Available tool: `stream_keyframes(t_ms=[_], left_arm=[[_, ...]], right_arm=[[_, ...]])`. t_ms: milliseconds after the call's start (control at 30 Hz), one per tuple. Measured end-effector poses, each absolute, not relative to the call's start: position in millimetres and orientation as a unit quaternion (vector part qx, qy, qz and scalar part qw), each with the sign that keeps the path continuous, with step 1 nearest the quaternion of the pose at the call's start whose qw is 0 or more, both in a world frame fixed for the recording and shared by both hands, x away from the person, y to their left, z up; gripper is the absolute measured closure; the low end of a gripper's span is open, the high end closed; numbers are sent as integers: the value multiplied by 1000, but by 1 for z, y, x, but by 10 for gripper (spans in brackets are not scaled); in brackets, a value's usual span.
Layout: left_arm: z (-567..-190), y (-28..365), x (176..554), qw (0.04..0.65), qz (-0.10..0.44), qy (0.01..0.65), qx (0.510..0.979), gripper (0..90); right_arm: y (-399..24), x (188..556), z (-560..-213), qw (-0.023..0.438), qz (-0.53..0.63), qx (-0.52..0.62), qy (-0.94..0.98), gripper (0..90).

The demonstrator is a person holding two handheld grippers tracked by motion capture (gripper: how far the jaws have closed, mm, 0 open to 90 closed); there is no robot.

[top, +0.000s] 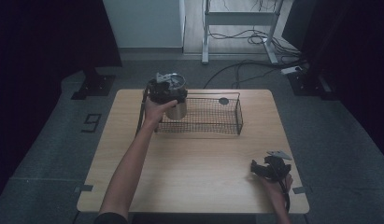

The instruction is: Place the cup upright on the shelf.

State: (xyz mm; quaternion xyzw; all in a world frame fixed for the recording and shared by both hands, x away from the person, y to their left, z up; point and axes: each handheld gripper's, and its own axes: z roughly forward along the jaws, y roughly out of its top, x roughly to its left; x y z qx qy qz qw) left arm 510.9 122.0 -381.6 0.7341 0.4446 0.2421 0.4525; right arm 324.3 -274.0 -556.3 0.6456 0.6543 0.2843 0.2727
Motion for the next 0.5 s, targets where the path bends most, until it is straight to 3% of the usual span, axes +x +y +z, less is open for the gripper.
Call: stream_keyframes(t_ms=[500], left_arm=[[-400,113,526,443,258,441,737,39]], right_arm=[[-274,324,-556,273,285,645,654,46]])
